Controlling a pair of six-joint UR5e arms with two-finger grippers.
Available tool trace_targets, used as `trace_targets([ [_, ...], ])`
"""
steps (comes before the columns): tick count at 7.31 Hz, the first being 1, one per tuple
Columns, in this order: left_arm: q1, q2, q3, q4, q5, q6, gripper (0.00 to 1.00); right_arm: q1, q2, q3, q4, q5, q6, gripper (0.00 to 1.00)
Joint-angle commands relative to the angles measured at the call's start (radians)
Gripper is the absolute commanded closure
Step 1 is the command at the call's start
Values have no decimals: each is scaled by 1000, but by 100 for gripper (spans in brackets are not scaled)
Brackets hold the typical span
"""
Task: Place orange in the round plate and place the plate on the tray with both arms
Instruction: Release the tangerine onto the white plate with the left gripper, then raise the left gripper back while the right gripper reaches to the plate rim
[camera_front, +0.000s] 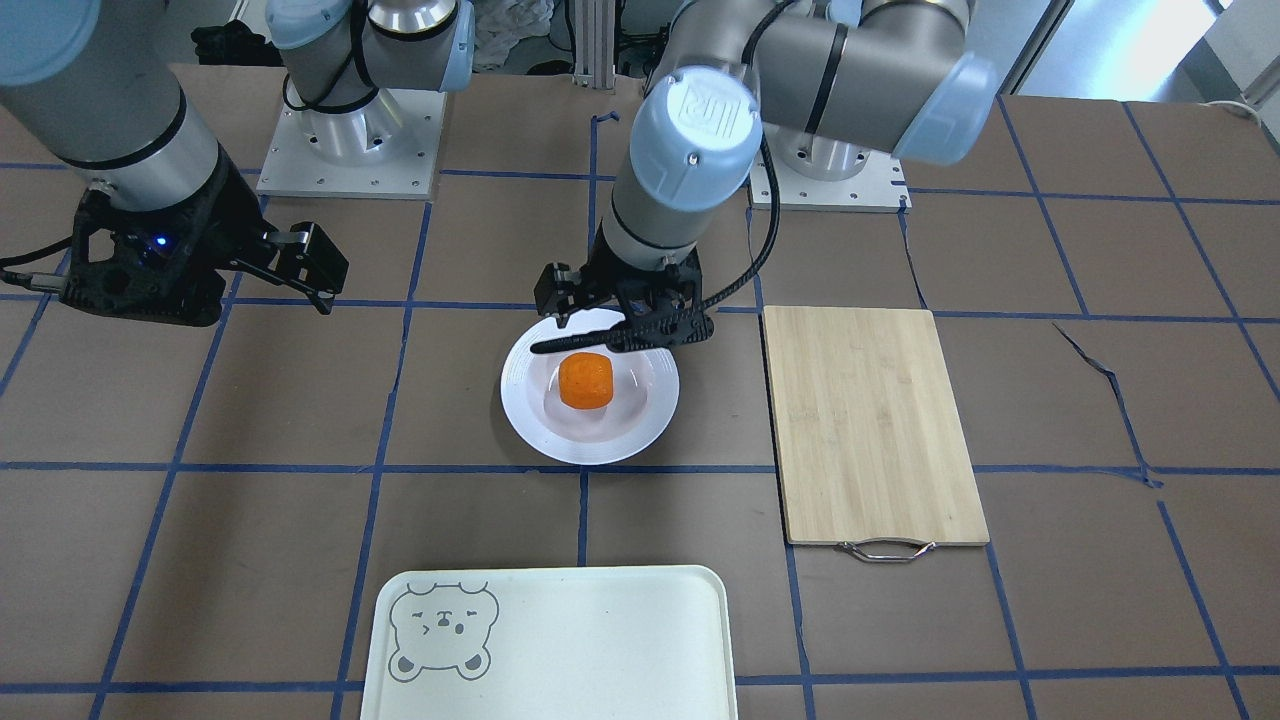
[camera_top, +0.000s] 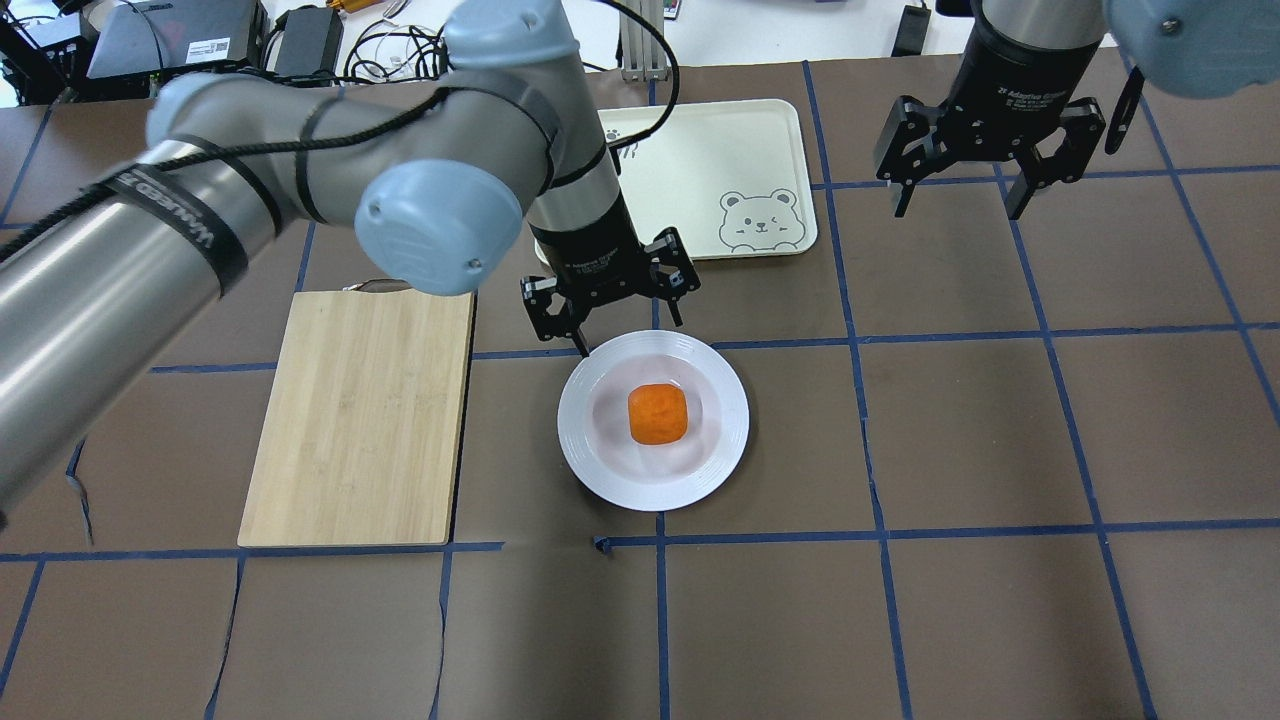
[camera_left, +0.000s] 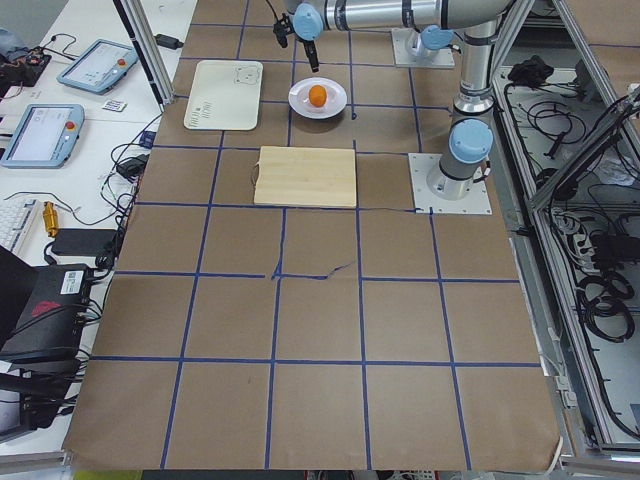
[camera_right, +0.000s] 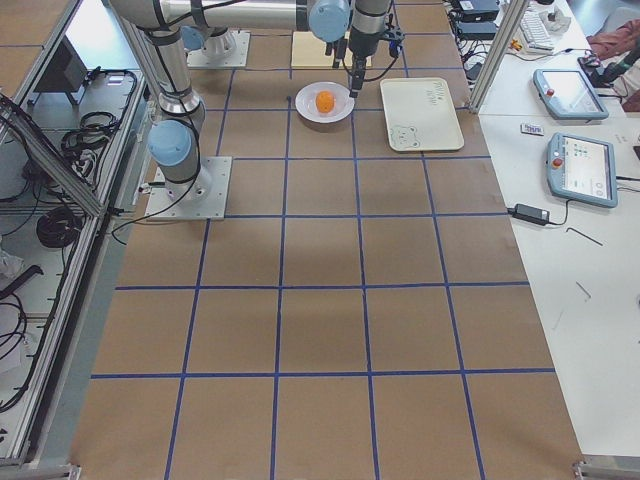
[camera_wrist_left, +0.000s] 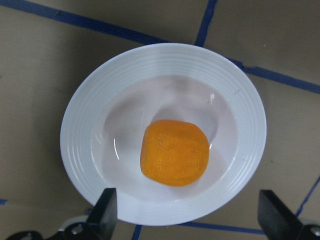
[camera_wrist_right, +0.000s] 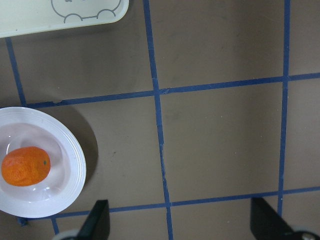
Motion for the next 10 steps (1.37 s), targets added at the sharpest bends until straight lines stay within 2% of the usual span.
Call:
trace_targets([
  [1,-2,113,65,-95,36,9,0,-58,33,97,-43,40,-42,0],
  [2,-2,152,56,-91,68,13,0,-58,53,153,-133,164,-43,0],
  [4,9,174,45,-83,169,84,0,-41,67,273,-282,298,-47,0],
  [5,39,178,47,-68,212,148,0,-29,91,357,-409,365,-47,0],
  [6,100,192,50,-69,214,270,0,-17,133,429,-605,390,-37,0],
  [7,183,210,51,-74,211,327,0,3,173,477,-704,459,-36,0],
  [8,253,226,48,-78,208,416,0,24,203,497,-794,507,-36,0],
  [10,305,234,47,-80,213,463,0,102,251,499,-862,561,-36,0],
])
